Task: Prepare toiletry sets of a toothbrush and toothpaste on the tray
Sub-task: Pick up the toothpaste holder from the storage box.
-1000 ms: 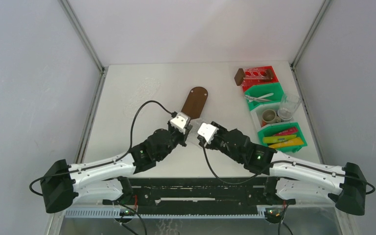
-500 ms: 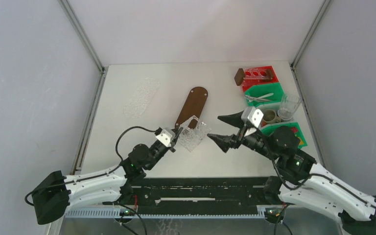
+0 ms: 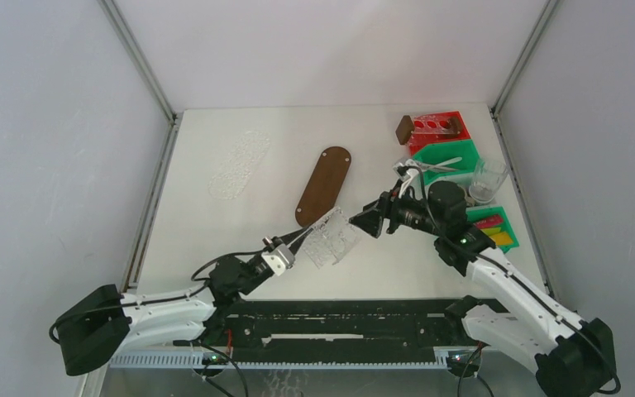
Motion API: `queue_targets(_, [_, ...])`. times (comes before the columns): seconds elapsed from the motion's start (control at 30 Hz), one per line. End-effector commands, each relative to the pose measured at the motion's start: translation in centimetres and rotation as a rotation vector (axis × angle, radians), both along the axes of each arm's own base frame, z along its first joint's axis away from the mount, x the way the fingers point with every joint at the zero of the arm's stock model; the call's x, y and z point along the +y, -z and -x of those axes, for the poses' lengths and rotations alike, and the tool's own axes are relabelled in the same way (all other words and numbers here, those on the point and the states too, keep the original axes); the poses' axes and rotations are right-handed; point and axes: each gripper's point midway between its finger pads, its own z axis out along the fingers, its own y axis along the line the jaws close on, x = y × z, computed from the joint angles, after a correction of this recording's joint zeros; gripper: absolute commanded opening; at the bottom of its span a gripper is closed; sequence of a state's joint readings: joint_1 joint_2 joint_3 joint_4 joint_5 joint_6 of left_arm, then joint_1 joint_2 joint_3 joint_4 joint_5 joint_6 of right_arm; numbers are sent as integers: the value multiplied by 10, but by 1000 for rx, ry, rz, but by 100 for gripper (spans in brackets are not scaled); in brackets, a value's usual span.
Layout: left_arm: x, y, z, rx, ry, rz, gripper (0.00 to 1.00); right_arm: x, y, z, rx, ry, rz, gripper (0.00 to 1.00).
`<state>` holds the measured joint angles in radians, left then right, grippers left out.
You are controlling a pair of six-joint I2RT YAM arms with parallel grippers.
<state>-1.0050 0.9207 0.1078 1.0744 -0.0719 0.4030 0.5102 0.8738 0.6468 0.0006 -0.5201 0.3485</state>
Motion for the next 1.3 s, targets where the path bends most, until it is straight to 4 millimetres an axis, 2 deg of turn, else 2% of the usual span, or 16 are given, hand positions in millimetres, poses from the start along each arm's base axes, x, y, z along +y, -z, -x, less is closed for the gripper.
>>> queue_targets(0.0, [1, -35, 14, -135, 59, 91, 0, 17, -19, 10, -1, -126, -118, 76])
queue_targets(0.1, [1, -35, 18, -138, 77, 93, 0, 19, -15, 10, 3, -147, -116, 74])
queue_targets(0.47, [-2, -33, 27, -126, 130, 104, 0, 22, 10, 7, 17, -189, -43, 60])
queue_targets(0.8, [-4, -34, 30, -112, 155, 111, 0, 27, 19, 8, 4, -204, 15, 55])
queue_targets(1.27, [-9, -31, 31, -100, 173, 95, 0, 37, 25, 10, -17, -233, 123, 37])
